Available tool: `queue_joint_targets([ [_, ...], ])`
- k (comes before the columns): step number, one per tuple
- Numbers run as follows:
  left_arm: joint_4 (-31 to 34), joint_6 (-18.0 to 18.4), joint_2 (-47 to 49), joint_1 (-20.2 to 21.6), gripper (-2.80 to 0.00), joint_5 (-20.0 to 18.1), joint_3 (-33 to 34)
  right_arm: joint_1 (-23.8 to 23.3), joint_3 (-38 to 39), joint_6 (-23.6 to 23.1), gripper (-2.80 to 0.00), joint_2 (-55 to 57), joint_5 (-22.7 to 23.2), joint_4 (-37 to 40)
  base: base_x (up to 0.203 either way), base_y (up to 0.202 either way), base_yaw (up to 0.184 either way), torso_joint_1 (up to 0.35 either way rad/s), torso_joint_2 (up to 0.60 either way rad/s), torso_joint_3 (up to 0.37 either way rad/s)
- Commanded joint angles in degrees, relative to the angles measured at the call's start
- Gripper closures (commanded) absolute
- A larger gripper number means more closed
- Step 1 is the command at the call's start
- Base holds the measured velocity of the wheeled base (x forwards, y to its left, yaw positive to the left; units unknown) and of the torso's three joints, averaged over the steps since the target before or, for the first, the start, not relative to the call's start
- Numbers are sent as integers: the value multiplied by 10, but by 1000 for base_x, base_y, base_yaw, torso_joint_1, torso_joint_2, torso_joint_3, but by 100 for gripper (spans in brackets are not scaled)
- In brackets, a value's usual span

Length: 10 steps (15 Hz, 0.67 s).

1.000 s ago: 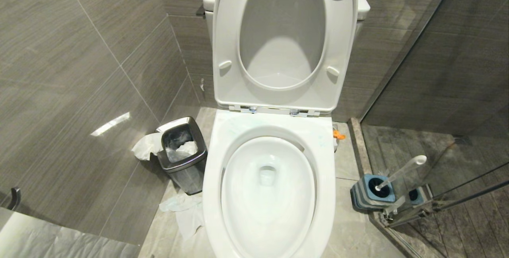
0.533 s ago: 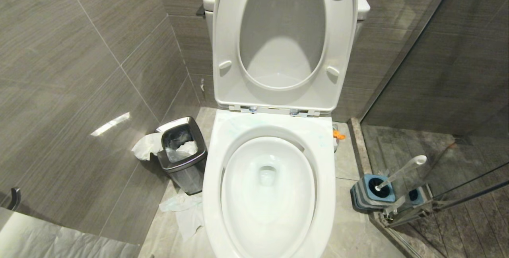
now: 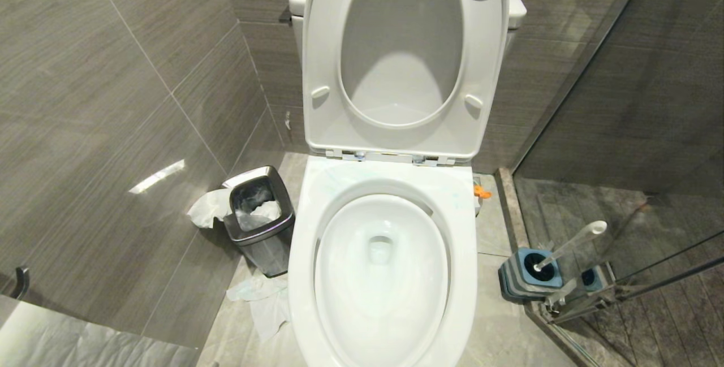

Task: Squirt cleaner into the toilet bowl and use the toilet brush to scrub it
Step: Pour in the cleaning agent

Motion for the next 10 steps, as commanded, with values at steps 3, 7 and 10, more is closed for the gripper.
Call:
queue_joint_targets([
  [3, -3, -8, 0, 0, 0, 2, 1, 0, 0, 0, 0, 0, 0, 0, 0, 0, 0, 0, 0, 0],
  [7, -4, -55, 1, 0, 0, 24, 1, 0, 0, 0, 0, 0, 0, 0, 0, 0, 0, 0, 0, 0],
  [10, -4, -58, 0, 0, 0, 24, 1, 0, 0, 0, 0, 0, 0, 0, 0, 0, 0, 0, 0, 0],
])
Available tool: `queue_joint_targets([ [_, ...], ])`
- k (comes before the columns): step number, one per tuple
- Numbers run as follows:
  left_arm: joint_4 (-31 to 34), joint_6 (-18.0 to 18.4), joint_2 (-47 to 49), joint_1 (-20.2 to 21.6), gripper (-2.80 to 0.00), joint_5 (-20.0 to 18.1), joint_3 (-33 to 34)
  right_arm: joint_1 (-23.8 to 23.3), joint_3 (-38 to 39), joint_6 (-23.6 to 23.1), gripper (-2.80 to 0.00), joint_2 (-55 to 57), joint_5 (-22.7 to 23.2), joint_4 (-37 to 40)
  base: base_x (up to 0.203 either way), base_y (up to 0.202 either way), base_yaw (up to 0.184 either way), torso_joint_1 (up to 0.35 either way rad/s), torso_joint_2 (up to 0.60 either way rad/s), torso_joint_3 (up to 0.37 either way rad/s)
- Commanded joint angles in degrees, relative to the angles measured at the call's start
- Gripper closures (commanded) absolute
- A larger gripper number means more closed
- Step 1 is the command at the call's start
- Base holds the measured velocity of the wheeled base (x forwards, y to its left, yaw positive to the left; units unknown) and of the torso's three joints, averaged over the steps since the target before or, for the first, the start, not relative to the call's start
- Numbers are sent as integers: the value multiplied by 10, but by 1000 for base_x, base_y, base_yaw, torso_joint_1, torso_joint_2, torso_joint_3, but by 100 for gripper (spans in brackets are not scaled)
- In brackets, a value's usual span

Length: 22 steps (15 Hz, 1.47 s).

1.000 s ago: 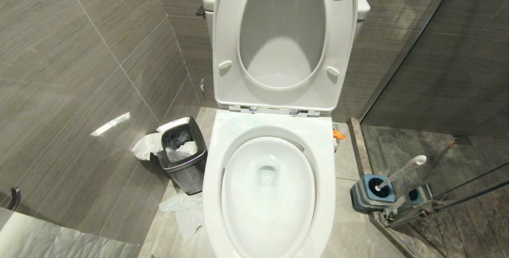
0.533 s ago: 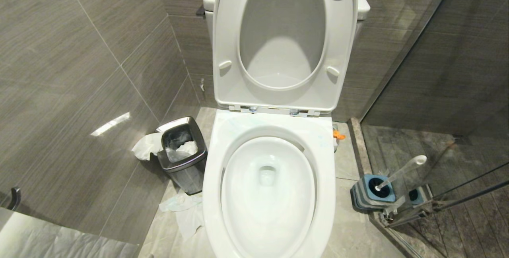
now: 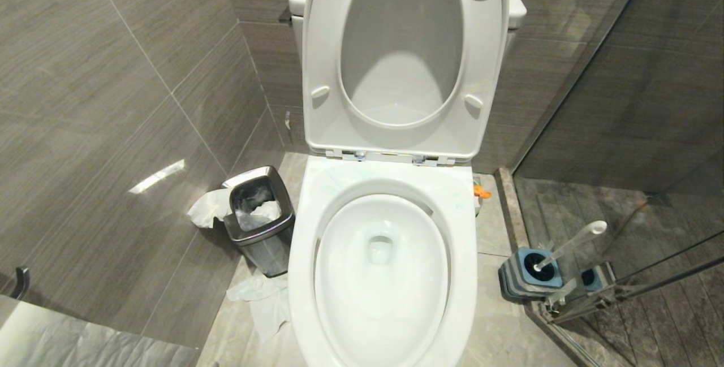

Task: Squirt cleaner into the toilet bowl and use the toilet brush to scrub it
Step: Pour in the cleaning agent

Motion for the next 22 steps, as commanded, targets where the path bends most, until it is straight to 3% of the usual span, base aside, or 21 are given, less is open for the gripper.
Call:
queue_joint_targets([
  [1, 0, 0, 0, 0, 0, 0, 0, 1, 0, 0, 0, 0, 0, 0, 0, 0, 0, 0, 0, 0],
  [22, 0, 0, 0, 0, 0, 0, 0, 0, 0, 0, 0, 0, -1, 0, 0, 0, 0, 0, 0, 0],
])
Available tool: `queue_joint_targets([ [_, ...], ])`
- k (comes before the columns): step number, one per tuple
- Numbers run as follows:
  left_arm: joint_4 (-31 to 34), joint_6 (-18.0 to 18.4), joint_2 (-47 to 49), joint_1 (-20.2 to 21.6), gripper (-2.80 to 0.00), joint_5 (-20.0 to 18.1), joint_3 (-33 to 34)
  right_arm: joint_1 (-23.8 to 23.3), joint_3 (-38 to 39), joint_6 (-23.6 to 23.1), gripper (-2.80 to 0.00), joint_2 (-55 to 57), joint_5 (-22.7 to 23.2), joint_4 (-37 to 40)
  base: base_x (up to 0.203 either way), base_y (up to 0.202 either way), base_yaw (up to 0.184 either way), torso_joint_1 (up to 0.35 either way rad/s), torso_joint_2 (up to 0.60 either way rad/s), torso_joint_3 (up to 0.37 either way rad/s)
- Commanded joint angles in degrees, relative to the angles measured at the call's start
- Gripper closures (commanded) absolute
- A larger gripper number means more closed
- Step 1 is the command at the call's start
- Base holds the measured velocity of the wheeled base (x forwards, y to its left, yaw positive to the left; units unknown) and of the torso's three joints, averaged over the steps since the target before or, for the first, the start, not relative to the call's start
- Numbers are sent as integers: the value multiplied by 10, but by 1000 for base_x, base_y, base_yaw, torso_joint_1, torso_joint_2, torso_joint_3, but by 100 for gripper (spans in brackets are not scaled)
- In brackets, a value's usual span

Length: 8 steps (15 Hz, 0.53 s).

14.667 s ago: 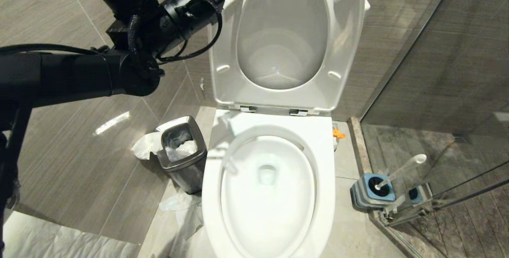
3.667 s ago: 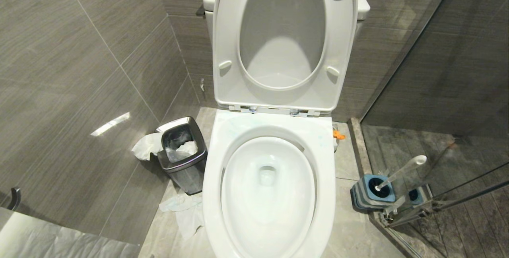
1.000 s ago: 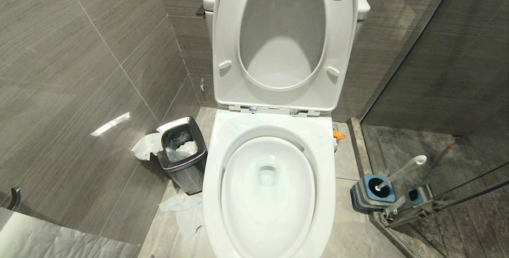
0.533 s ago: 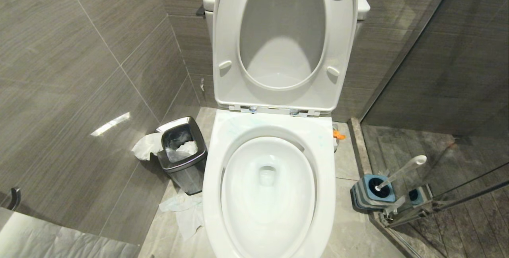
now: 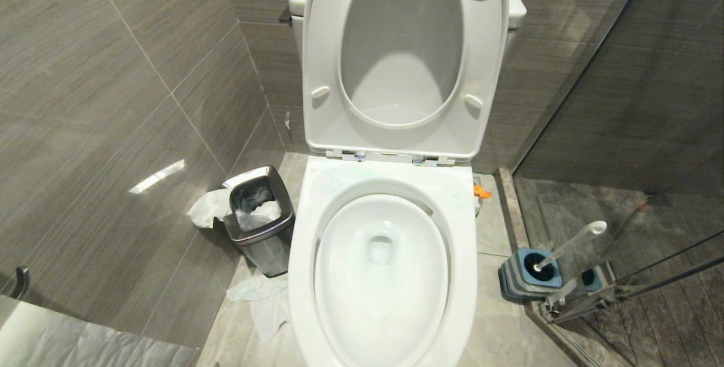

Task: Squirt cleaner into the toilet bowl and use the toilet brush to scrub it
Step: Pour in the cleaning agent

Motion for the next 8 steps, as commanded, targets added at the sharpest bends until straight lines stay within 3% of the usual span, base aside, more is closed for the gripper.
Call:
queue_joint_targets([
  [1, 0, 0, 0, 0, 0, 0, 0, 1, 0, -1, 0, 0, 0, 0, 0, 0, 0, 0, 0, 0],
  [5, -1, 0, 0, 0, 0, 0, 0, 0, 0, 2, 0, 0, 0, -1, 0, 0, 0, 0, 0, 0],
  [8, 0, -1, 1, 0, 0, 0, 0, 1, -7, 30, 0, 0, -24, 3, 0, 0, 0, 0, 0, 0],
])
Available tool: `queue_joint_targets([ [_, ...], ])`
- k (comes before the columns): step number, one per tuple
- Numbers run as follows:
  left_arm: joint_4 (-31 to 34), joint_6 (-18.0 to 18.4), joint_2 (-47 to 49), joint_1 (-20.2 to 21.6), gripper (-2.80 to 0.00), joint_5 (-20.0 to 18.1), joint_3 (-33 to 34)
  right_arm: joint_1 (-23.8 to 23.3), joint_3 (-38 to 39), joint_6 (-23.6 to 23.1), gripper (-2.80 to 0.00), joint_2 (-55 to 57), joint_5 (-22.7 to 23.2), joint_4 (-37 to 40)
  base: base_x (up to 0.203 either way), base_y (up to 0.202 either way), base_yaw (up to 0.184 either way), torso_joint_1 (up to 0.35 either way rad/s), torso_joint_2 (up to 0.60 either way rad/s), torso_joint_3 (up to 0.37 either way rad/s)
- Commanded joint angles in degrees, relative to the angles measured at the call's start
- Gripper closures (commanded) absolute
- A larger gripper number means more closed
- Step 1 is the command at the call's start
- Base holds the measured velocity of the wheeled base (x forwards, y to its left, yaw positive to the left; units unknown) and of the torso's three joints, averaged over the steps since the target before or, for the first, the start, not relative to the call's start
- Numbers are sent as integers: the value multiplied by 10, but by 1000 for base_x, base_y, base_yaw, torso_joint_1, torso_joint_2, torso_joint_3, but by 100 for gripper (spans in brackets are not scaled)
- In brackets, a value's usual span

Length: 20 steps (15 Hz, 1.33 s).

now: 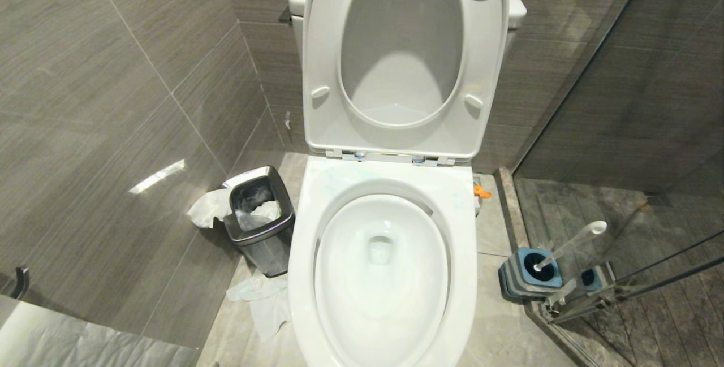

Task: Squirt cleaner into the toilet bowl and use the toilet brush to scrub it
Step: Pour in the cleaning agent

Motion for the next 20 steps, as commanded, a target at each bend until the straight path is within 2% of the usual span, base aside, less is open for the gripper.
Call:
queue_joint_targets([
  [1, 0, -1, 0, 0, 0, 0, 0, 1, -10, 11, 0, 0, -3, 11, 0, 0, 0, 0, 0, 0],
  [9, 0, 0, 1, 0, 0, 0, 0, 1, -153, 16, 0, 23, -6, 173, 0, 0, 0, 0, 0, 0],
  [14, 0, 0, 0, 0, 0, 0, 0, 1, -213, 16, 0, 146, -9, 175, 0, 0, 0, 0, 0, 0],
  [20, 0, 0, 0, 0, 0, 0, 0, 1, -240, 16, 0, 189, -9, 170, 0, 0, 0, 0, 0, 0],
])
